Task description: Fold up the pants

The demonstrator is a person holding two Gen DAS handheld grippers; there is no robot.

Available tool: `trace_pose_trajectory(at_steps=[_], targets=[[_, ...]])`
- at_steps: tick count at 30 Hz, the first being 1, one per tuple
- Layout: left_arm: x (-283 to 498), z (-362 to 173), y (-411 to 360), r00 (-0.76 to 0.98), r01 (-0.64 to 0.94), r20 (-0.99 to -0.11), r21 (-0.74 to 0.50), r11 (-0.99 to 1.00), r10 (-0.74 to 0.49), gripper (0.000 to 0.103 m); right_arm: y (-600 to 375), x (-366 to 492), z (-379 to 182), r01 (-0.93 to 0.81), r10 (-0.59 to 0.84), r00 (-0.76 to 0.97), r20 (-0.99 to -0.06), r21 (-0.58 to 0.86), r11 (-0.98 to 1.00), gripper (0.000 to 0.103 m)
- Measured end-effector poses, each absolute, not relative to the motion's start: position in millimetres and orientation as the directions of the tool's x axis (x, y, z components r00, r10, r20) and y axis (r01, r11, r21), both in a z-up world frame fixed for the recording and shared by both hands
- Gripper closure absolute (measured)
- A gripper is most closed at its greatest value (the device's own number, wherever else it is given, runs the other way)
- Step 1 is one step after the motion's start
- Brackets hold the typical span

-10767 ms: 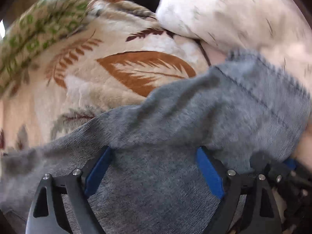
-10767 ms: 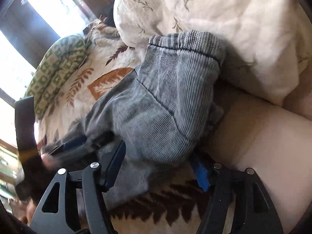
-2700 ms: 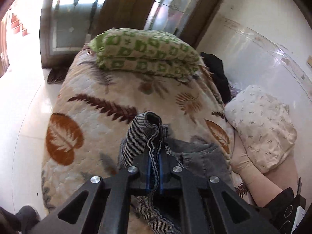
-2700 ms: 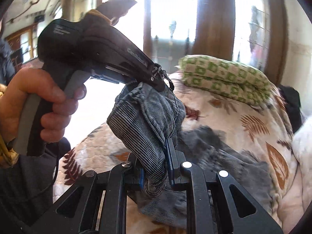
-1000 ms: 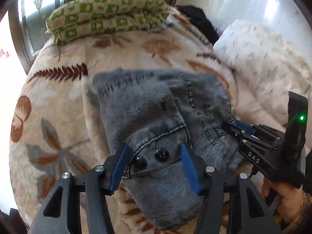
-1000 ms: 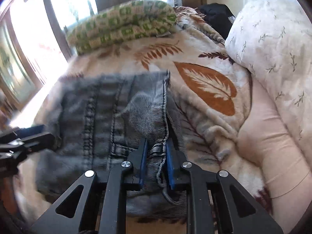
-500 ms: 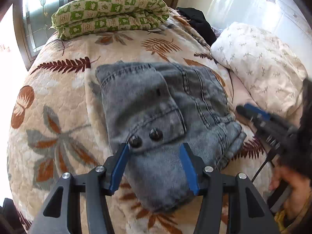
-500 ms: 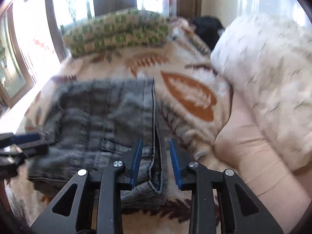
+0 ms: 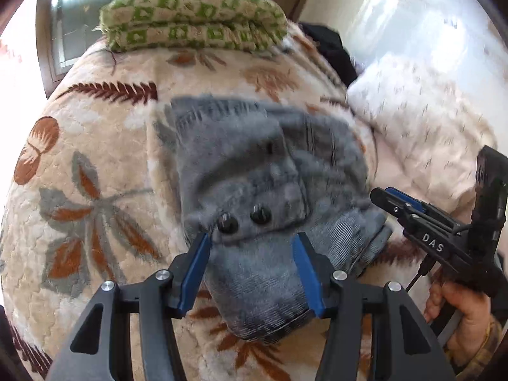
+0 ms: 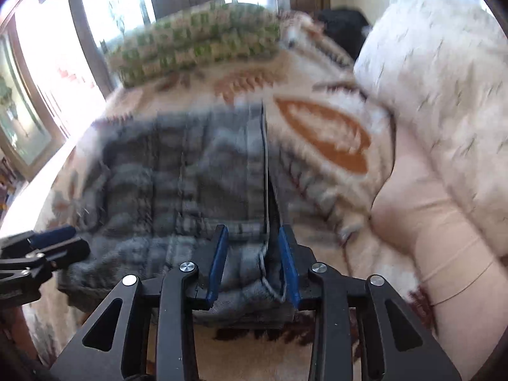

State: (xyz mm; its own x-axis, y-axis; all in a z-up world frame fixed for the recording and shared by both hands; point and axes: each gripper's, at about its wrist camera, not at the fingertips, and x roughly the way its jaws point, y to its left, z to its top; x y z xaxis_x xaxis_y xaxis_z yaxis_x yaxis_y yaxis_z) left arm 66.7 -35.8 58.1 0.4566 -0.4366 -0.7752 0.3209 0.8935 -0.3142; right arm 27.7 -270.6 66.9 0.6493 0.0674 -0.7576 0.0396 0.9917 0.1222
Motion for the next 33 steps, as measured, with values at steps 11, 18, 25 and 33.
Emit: trace_pose_trajectory(at_steps=[11, 18, 25, 33], targets=[[147, 62, -62, 0.494, 0.304, -0.789, -0.237, 0.923, -0.365, 0.047, -248, 97, 78, -0.096, 0.159, 0.703, -0.693, 0.129, 0.987, 0.063], [165, 32, -90, 0.439, 0.334, -0.859, -0.115, 0.935, -0.263, 0.043, -261, 119, 22, -0.045, 0.129, 0.609, -0.782, 0.128, 0.991, 0.061], [136, 61, -66, 0.452, 0.329, -0.818, -0.218, 0.919, -0.356, 0.043, -273, 98, 57, -0.047, 0.129, 0.615, -0.778, 0.127, 0.991, 0.056], [79, 58, -64, 0.442, 0.369, -0.821, -0.201, 0.907, -0.362, 0.043, -273, 39, 76, -0.03, 0.19, 0.594, -0.782, 0.215, 0.976, 0.051]])
